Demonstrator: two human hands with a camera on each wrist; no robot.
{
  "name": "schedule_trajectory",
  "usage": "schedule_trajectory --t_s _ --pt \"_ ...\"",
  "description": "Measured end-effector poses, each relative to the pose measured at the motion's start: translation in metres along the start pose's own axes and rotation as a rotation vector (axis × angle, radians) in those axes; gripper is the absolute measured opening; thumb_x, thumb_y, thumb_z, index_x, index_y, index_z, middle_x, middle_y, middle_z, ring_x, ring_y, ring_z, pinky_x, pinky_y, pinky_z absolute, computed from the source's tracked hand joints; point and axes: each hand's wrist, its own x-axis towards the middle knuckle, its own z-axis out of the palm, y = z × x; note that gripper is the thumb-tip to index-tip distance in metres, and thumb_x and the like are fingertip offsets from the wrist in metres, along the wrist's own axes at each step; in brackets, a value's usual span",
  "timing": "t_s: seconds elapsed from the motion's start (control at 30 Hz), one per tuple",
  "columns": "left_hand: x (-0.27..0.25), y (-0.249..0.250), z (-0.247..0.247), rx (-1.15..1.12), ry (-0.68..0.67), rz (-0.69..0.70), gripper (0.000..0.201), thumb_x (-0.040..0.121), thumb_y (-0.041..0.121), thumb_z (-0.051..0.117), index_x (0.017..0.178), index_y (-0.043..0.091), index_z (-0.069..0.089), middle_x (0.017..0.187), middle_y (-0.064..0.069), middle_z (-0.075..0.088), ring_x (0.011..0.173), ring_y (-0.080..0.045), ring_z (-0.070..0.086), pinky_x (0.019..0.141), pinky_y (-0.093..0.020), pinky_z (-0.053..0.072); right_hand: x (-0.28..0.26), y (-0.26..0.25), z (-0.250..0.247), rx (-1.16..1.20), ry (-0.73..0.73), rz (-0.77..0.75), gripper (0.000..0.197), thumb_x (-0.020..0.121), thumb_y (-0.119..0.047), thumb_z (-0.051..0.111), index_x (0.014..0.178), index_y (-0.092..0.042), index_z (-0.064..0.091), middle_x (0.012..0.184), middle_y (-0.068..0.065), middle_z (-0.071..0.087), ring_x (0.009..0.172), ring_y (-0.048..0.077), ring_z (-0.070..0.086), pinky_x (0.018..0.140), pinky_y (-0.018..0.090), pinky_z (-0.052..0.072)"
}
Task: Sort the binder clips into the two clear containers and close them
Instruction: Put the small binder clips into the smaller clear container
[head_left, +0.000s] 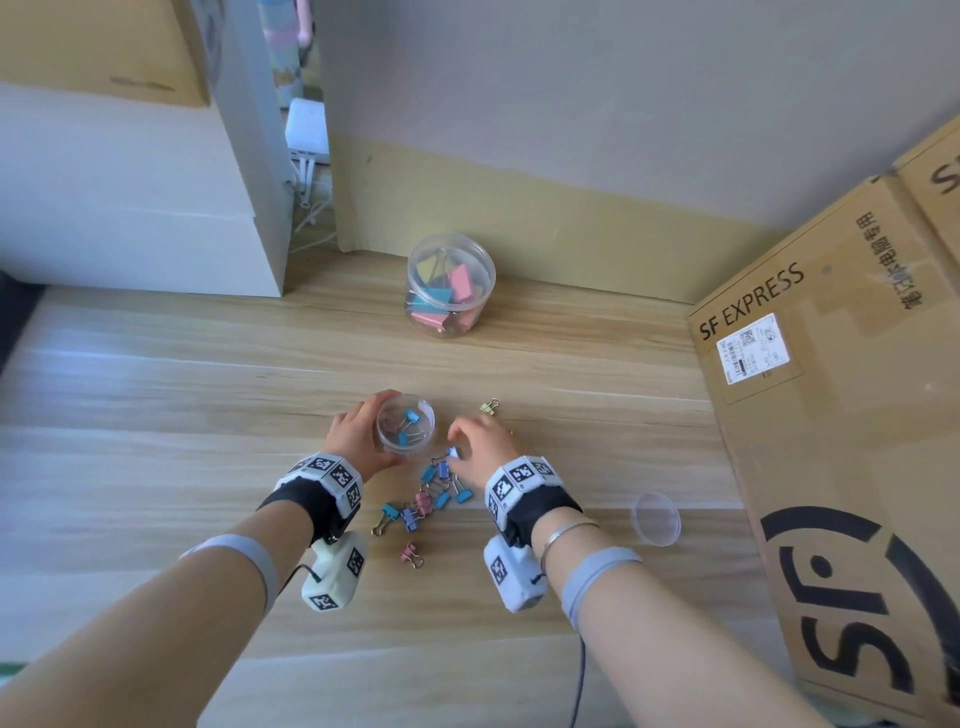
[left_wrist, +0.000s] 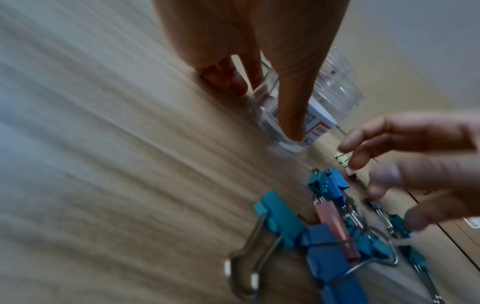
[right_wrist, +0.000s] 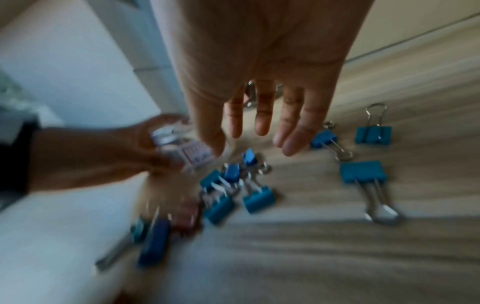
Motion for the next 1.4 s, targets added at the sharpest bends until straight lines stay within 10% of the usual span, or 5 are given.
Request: schedule_trajectory --t_s 0.17,0.5,0.73,1.13,1.4 --pt "-0.008 -0.007 -0.008 -0.02 0.016 0.002 0.087 0.061 0.021 0.083 0.135 0.019 0.037 0.132 -0.003 0.054 0.124 -0.024 0.047 0.108 -0.037 0.024 -0.014 -0.008 0.03 -0.201 -0.193 -0.092 0.079 0.063 -0.043 0.081 0.129 -0.034 0.04 0.138 0.0 0.03 0.123 0.028 0.03 0.094 0.045 0.045" --pt "-0.016 -0.008 -0.008 -0.016 0.012 -0.004 0.088 0.062 0.02 0.082 0.136 0.019 0.034 0.134 -0.004 0.052 0.125 -0.025 0.045 0.109 -0.036 0.024 -0.009 -0.005 0.041 -0.302 -0.073 -0.207 0.019 0.08 -0.002 0.058 0.094 -0.013 0.053 0.111 0.008 0.042 0.095 0.029 0.047 0.065 0.032 0.043" --pt "-0.018 -0.009 -0.009 -0.005 0.001 -0.004 0.089 0.063 0.021 0.082 0.137 0.019 0.033 0.137 -0.004 0.049 0.128 -0.024 0.042 0.11 -0.037 0.023 -0.009 -0.003 0.036 -0.047 0.037 -0.156 0.014 0.079 0.004 0.055 0.08 -0.008 0.062 0.089 0.002 0.047 0.072 0.02 0.047 0.061 0.028 0.038" --pt "-0.014 -0.01 -0.002 0.049 -0.06 -0.053 0.09 0.06 0.035 0.08 0.134 0.035 0.028 0.136 0.0 0.049 0.124 -0.028 0.045 0.108 -0.042 0.029 -0.003 -0.052 -0.005 0.086 0.214 -0.21 0.022 0.079 -0.003 0.059 0.095 -0.014 0.069 0.1 0.011 0.062 0.077 0.023 0.052 0.058 0.021 0.034" --pt "-0.014 -0.01 0.0 0.042 -0.064 -0.083 0.088 0.06 0.032 0.08 0.131 0.04 0.03 0.135 0.005 0.05 0.123 -0.029 0.043 0.106 -0.048 0.032 0.006 -0.012 -0.011 0.042 0.298 -0.053 0.035 0.086 -0.011 0.056 0.12 -0.017 0.057 0.129 0.008 0.05 0.106 0.026 0.055 0.092 0.033 0.044"
